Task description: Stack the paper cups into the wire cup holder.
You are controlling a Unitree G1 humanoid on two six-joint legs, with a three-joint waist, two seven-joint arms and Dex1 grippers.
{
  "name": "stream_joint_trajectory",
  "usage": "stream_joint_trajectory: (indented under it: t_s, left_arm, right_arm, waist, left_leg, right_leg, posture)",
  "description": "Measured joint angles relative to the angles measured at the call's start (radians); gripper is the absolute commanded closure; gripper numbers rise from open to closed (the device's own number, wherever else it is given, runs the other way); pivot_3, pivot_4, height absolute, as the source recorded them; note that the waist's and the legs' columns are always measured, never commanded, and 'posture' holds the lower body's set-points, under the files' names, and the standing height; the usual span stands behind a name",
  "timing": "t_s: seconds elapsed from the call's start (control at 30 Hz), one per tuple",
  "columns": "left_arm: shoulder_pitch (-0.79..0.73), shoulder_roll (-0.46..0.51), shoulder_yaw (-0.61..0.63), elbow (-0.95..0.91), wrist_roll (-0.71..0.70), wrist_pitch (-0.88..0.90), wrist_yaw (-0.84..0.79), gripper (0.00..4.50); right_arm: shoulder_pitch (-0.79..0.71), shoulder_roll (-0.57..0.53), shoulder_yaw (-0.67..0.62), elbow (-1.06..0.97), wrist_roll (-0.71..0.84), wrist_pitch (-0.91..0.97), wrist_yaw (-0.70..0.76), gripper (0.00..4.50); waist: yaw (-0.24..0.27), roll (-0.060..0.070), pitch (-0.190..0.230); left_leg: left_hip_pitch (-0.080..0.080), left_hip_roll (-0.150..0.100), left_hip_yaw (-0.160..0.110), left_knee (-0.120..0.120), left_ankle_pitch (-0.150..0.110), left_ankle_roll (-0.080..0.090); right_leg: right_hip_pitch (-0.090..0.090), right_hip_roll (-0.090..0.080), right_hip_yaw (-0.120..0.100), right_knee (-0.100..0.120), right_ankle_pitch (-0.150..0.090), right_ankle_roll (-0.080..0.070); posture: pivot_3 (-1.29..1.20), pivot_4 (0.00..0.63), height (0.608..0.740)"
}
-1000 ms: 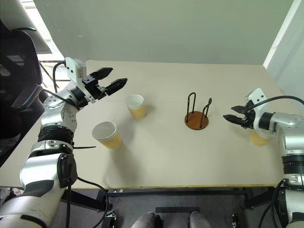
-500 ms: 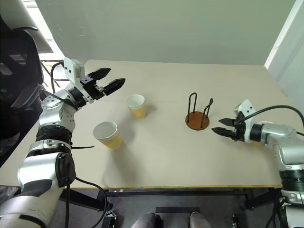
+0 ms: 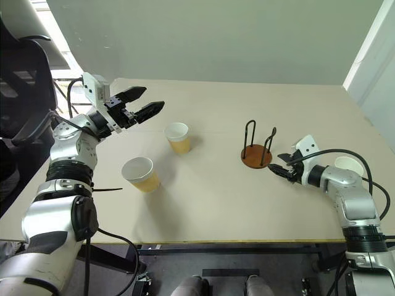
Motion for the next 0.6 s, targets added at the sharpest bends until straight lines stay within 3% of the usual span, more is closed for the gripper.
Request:
stream_joint_trajectory:
  t_s: [0.43,0.6]
  left_arm:
    - [-0.015,0.063,-0.143,0.030,0.048,-0.039,-0.422,0.04]
    - [-0.030,0.079,-0.192,0.041,0.005,-0.028,-0.442,0.04]
  right_arm:
    - [-0.043,0.001,0.002,0.055,-0.009,-0.020,0.000,1.84]
    - [-0.053,0.002,0.002,0.063,-0.015,-0.027,0.000,1.84]
  waist:
    - [0.000,0.000,0.000]
    - [0.000,0.000,0.000]
  left_leg:
    - [-0.001,0.000,-0.001,0.000,0.000,0.000]
    - [-0.001,0.000,-0.001,-0.001,0.000,0.000]
  right_leg:
    - [-0.001,0.000,0.000,0.000,0.000,-0.001]
    - [-0.001,-0.001,0.000,0.000,0.000,-0.001]
  posture:
    - [0.00,0.150,0.740]
    - [0.00,0.150,0.740]
